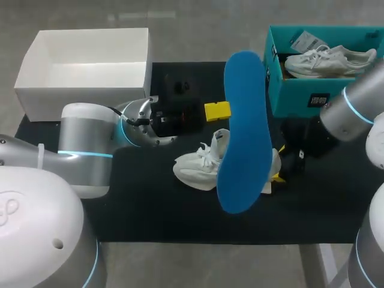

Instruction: Take the shoe out of the shoebox, open the shoe tongue, remove and reinsert the insole, then place the shoe into the shoebox

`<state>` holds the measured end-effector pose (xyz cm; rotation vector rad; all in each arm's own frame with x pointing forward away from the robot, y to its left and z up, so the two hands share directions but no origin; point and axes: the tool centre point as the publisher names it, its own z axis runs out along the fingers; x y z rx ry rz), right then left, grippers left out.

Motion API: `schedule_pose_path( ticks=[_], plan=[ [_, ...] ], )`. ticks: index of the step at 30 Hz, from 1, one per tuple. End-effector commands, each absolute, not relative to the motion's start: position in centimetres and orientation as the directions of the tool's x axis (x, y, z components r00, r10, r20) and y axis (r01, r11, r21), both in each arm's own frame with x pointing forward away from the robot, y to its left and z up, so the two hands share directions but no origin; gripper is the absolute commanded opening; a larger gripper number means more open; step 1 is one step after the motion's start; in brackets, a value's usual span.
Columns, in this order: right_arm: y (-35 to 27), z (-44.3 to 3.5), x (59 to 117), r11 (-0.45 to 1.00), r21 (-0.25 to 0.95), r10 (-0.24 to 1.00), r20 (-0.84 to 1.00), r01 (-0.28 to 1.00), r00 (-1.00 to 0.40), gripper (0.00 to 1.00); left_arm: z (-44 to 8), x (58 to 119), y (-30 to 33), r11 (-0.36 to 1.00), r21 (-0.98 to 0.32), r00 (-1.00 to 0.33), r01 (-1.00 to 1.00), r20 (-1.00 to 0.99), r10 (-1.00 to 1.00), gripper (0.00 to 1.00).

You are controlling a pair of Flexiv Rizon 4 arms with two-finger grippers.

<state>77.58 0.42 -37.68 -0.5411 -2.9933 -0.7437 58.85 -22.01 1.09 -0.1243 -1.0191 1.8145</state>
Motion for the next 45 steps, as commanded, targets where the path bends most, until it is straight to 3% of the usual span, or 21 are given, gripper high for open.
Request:
schedule_pose_path(
  ticks=[1, 27, 45],
  plan=[
    [1.2, -37.2, 78.0, 0.895, 0.284, 0.331, 0.094, 0.344, -0.939, 1.00, 1.1, 58.8, -22.1, -0.137, -0.686, -0.486, -0.715, 0.347, 0.802, 0.00],
    [1.9, -35.2, 79.1, 0.953, 0.137, 0.267, 0.036, 0.270, -0.963, 1.00, 1.1, 58.8, -22.1, -0.137, -0.686, -0.486, -0.715, 0.347, 0.802, 0.00],
    [2.4, -35.6, 78.5, 0.970, 0.149, 0.184, 0.075, 0.194, -0.980, 1.00, 1.1, 58.8, -22.1, -0.137, -0.686, -0.486, -0.715, 0.347, 0.802, 0.00]
  ],
)
